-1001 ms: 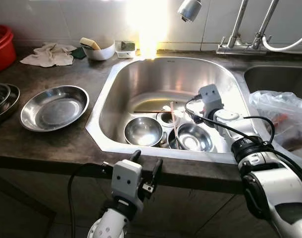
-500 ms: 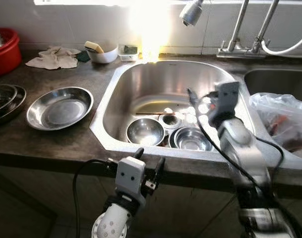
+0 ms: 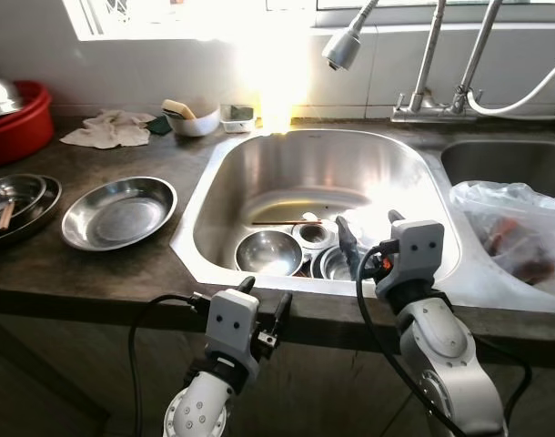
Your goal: Kitchen organization
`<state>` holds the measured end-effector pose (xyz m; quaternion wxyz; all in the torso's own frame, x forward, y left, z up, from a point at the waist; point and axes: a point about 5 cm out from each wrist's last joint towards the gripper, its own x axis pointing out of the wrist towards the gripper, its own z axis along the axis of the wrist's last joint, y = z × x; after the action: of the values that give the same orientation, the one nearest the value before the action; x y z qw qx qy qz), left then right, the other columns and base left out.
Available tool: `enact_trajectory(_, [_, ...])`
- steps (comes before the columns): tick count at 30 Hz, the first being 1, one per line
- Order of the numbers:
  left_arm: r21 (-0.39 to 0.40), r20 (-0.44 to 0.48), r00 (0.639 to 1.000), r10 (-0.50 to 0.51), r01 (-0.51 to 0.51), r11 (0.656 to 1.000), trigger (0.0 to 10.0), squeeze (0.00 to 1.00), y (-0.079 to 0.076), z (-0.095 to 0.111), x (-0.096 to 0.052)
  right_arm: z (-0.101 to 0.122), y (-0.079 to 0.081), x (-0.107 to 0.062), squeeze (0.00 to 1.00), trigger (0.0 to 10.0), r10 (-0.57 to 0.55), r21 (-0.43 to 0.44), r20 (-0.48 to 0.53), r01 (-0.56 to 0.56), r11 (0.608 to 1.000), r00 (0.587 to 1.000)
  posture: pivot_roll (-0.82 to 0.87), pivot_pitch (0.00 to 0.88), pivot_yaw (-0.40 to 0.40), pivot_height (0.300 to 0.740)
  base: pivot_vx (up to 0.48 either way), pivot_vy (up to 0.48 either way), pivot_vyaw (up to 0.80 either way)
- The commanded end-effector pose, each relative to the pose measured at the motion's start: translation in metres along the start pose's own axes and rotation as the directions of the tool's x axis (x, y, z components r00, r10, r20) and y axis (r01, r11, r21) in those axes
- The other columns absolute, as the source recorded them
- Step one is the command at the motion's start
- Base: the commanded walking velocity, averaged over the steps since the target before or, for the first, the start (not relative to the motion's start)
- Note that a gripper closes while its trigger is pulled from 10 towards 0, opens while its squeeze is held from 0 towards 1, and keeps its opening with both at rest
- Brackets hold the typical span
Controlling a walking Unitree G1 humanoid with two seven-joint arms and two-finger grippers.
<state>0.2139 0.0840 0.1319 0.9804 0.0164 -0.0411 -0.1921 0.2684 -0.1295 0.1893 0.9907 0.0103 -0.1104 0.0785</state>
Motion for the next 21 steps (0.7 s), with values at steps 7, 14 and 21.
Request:
enact_trajectory(7, [-0.017,-0.040,0.999,0.005,-0.005,1.000,10.0,0.00,0.000,-0.008,-0.002,0.008,0.004,0.008,0.00,10.0,-0.010,0.008,0.018,0.010,1.000,1.000,0.01,0.036,0.003,0.740,0.000,0.480,0.80])
enact_trajectory(14, [0.013,-0.045,0.999,0.010,-0.009,1.000,10.0,0.00,0.000,-0.009,-0.002,0.010,0.001,0.012,0.00,10.0,-0.018,0.018,0.017,0.017,1.000,1.000,0.01,0.047,0.000,0.740,0.000,0.343,0.77])
enact_trajectory(21, [0.026,-0.055,0.998,0.015,-0.014,1.000,10.0,0.00,0.001,-0.011,-0.001,0.012,-0.003,0.017,0.00,10.0,-0.035,0.040,0.013,0.035,0.999,0.999,0.01,0.051,-0.001,0.740,0.000,0.000,0.00])
